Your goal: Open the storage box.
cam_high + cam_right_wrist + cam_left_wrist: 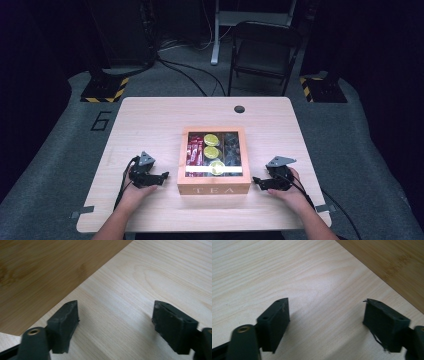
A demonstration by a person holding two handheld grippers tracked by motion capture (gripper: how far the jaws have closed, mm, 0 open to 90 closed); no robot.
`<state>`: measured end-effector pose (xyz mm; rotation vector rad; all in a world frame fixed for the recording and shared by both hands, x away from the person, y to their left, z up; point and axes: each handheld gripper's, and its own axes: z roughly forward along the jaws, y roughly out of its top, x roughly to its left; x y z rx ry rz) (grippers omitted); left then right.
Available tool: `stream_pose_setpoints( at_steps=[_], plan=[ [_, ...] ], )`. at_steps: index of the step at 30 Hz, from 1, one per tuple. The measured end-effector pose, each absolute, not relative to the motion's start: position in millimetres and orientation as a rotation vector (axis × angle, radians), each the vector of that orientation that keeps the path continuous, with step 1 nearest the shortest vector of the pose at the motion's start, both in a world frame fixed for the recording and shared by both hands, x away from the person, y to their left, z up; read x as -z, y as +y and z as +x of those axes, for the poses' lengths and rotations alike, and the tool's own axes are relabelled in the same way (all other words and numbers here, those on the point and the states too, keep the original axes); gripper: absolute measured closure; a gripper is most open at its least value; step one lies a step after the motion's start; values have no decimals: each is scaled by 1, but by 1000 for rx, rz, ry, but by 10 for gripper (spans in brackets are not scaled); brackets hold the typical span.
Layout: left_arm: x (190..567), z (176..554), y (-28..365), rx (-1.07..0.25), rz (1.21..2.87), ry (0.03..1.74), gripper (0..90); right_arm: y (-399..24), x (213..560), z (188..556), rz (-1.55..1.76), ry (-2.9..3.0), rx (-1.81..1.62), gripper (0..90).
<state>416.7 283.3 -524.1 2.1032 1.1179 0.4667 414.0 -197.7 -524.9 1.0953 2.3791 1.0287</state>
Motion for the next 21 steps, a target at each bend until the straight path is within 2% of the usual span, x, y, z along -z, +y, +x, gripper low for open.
stream_pose_setpoints(
  at_steps=[4,9,21],
  plan=[
    [521,416,285,-421,2081,1145,280,-201,521,415,1109,2393,-997,323],
    [514,413,284,-385,2057,1156,318,-201,513,411,1107,2392,-1016,358],
    [498,401,278,-362,2026,1119,332,-196,496,397,1046,2385,-1097,359]
  ],
)
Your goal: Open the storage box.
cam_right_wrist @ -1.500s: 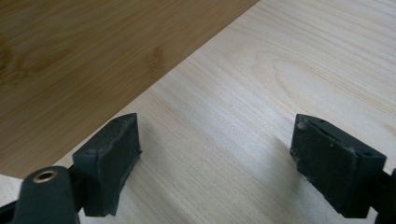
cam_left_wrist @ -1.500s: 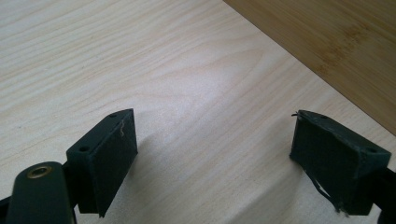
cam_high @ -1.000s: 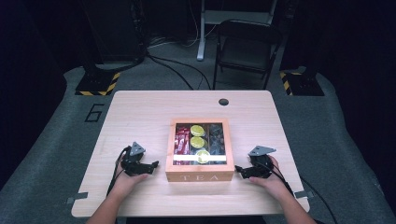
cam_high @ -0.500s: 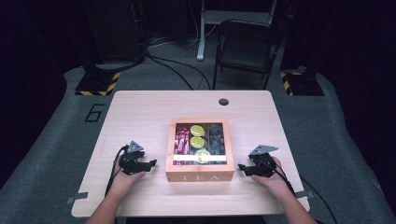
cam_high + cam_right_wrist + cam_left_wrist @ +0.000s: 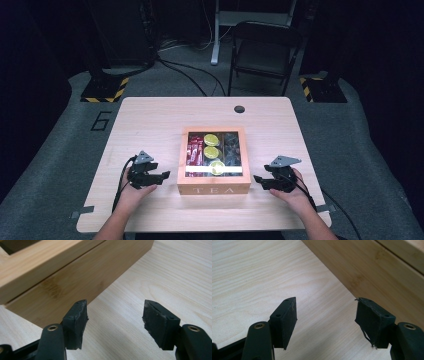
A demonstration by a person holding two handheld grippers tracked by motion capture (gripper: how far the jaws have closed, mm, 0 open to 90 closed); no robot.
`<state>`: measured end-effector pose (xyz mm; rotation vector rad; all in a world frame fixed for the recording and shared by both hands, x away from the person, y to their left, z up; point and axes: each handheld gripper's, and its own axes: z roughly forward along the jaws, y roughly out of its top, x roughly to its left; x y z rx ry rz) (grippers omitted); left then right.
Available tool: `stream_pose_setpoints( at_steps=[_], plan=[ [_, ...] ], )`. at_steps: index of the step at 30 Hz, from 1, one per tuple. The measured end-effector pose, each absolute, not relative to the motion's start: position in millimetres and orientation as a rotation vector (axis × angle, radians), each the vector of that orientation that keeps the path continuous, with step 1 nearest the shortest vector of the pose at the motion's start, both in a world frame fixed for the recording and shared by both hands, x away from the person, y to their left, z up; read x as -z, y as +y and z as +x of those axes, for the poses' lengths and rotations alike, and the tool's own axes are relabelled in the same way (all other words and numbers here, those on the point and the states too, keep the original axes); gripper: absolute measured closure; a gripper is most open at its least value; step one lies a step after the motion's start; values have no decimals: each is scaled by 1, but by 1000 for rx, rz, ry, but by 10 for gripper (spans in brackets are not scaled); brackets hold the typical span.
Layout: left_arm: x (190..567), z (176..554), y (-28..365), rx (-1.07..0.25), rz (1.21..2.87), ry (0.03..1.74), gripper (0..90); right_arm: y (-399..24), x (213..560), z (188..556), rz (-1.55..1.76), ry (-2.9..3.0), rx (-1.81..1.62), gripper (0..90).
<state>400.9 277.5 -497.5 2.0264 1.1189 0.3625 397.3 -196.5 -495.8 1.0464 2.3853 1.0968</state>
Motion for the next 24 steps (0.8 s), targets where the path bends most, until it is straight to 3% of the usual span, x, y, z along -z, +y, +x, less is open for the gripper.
stream_pose_setpoints(
  at_steps=[17,24],
  plan=[
    [476,387,273,-404,2002,1078,359,-193,479,383,995,2352,-1176,385],
    [459,381,269,-342,1968,1077,364,-190,464,374,979,2318,-1266,384]
  ],
)
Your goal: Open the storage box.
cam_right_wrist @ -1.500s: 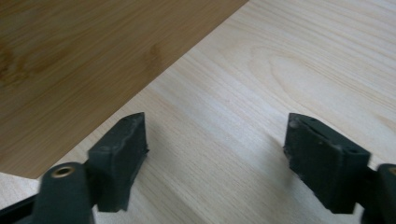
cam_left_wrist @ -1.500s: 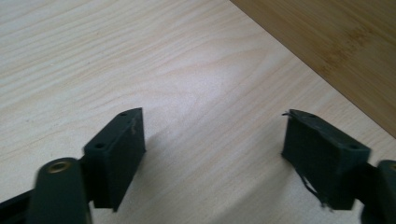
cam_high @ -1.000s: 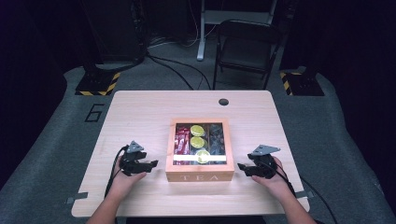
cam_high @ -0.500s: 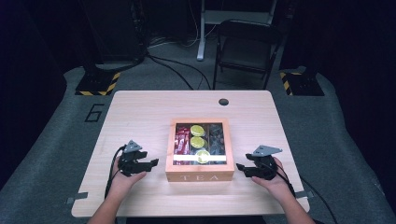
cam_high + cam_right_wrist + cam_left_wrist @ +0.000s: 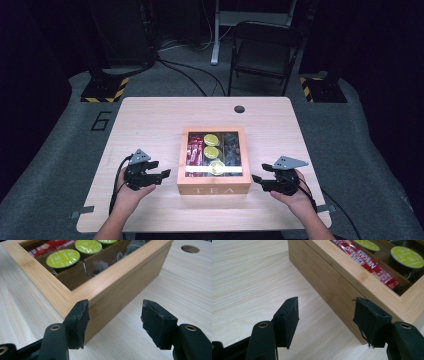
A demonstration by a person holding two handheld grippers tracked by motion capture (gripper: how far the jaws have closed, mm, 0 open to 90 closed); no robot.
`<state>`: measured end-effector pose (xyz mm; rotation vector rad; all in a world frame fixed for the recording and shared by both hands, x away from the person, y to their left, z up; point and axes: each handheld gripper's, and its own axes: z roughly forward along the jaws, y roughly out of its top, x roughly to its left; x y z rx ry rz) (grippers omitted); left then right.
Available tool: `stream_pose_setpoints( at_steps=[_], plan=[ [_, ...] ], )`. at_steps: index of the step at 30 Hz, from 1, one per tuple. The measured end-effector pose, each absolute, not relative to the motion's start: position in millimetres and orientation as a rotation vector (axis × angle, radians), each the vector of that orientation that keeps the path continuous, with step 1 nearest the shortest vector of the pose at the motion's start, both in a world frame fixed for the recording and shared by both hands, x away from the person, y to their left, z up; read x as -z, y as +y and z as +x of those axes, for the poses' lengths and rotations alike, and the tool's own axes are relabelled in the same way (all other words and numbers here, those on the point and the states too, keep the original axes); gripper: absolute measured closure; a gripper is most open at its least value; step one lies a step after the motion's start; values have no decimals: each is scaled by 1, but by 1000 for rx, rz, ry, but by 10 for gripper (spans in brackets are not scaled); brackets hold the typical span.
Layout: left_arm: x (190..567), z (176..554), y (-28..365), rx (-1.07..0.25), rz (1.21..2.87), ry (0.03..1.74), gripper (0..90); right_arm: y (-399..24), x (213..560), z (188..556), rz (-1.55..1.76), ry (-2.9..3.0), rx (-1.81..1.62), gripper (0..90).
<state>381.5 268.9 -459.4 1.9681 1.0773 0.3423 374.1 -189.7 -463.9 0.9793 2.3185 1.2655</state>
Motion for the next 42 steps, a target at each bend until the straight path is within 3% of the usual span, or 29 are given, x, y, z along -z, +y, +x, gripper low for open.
stream_pose_setpoints(
  at_steps=[6,15,31,42],
  plan=[
    [447,377,259,-286,1960,1051,364,-183,447,364,942,2297,-1298,382],
    [438,357,248,-312,1980,961,358,-172,431,352,921,2334,-1311,358],
    [469,342,231,-324,2003,897,328,-161,470,350,879,2409,-1212,351],
    [479,343,217,-353,2089,854,381,-162,479,356,892,2425,-1201,404]
  ],
)
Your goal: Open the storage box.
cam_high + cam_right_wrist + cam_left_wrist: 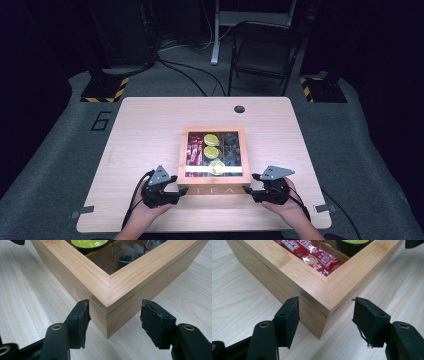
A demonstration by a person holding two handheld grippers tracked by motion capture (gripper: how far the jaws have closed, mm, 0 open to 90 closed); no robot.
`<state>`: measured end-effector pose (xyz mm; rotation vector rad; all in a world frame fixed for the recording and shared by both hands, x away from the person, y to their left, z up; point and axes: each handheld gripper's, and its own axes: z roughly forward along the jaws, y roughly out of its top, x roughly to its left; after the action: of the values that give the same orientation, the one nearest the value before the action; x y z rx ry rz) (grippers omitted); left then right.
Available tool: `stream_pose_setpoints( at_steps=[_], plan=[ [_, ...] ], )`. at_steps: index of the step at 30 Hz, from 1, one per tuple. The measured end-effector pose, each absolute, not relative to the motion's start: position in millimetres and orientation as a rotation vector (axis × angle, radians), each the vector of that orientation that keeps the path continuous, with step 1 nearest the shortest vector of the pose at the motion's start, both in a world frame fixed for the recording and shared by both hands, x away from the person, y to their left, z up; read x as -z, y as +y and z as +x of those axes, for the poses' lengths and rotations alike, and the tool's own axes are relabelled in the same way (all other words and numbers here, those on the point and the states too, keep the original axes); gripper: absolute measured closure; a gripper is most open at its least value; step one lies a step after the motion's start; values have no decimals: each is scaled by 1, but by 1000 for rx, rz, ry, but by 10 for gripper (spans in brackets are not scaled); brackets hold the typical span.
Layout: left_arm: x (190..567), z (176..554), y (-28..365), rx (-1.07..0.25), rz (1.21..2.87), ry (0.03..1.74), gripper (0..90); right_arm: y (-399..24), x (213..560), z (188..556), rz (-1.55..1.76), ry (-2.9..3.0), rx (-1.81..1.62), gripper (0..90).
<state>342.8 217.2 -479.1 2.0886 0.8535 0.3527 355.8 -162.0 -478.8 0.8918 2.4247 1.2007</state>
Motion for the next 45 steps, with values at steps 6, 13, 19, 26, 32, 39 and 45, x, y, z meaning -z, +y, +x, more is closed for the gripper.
stream_pose_setpoints(
  at_steps=[6,13,19,26,32,39,45],
  plan=[
    [480,344,218,-359,2093,859,408,-160,483,357,881,2458,-1179,430],
    [480,344,217,-364,2096,858,415,-156,487,358,854,2477,-1147,455],
    [480,343,216,-383,2095,858,414,-157,485,357,857,2471,-1165,459],
    [479,342,217,-382,2087,864,415,-159,482,357,859,2450,-1203,458],
    [476,340,215,-412,2068,855,434,-161,478,356,841,2421,-1241,471],
    [473,341,216,-408,2047,849,462,-159,474,356,877,2398,-1282,488],
    [468,342,216,-411,2002,857,462,-159,469,356,878,2367,-1298,490]
  ],
)
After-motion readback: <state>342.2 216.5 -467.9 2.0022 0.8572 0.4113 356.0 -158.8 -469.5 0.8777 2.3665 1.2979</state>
